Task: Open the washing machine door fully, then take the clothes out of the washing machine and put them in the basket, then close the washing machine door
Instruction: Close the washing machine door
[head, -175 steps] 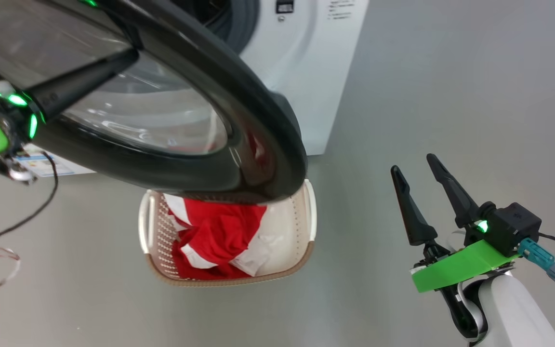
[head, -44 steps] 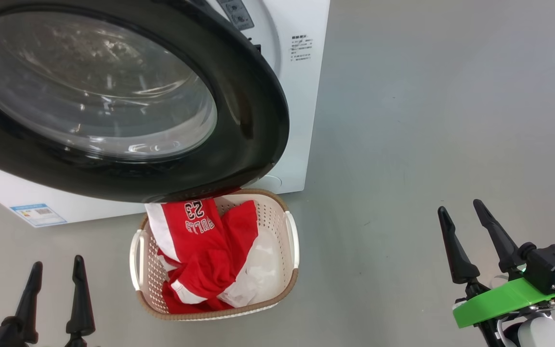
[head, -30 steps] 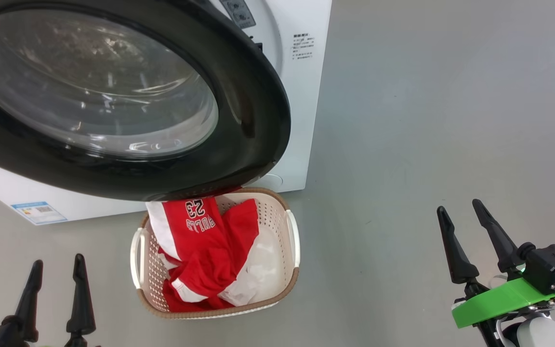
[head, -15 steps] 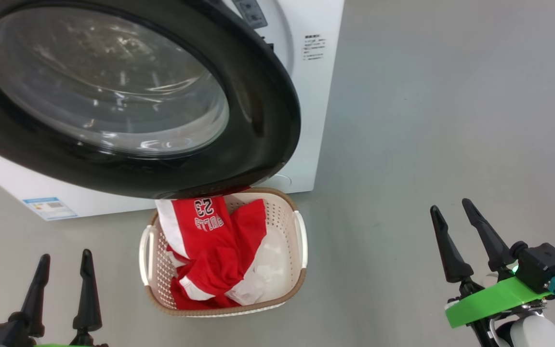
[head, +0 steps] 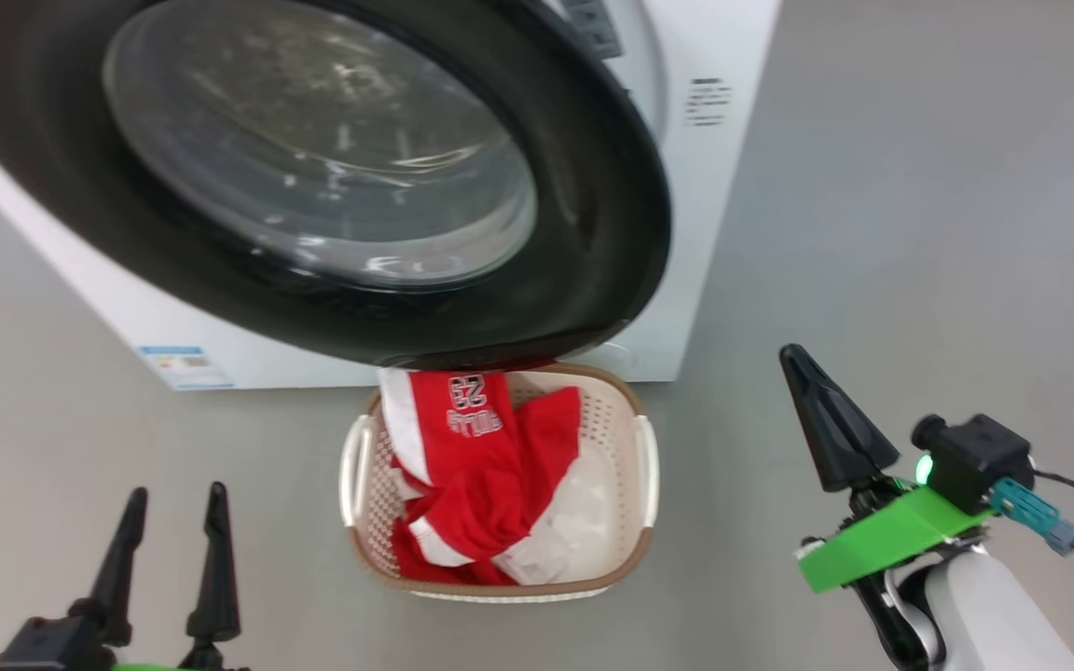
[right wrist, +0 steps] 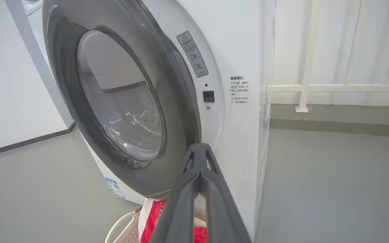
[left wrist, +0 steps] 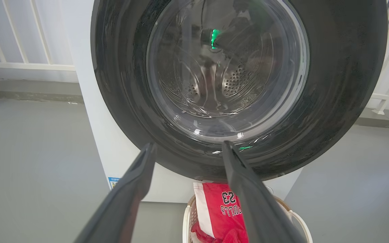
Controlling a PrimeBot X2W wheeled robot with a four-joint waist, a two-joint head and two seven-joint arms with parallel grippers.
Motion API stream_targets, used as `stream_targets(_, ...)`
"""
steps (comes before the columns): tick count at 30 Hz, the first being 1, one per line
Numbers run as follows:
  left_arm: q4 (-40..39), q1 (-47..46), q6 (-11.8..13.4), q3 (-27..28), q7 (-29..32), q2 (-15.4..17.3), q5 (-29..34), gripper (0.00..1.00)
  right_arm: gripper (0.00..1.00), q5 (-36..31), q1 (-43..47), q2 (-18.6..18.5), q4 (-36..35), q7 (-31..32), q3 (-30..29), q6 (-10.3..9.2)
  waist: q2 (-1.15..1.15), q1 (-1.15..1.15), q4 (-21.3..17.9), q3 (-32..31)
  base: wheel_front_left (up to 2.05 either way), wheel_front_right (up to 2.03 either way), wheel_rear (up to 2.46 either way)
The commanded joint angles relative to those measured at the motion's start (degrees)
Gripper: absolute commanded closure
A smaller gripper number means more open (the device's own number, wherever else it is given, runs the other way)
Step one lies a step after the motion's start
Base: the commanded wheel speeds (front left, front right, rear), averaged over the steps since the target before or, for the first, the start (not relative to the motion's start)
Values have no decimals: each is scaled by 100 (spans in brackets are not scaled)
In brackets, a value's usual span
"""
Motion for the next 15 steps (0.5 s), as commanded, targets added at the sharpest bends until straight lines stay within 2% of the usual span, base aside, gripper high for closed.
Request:
stream_targets(1,-123,-117,-18,118,-52,33,-6,0,100,123,-198,18,-76,-27,194,9,0,0,271,-8,0,0,0)
stream_targets(15,-103,-386,-18,-315,-52,-13,-13,0,100,290,-1188,45,594,-27,421,9,0,0,963,284,0,0,0)
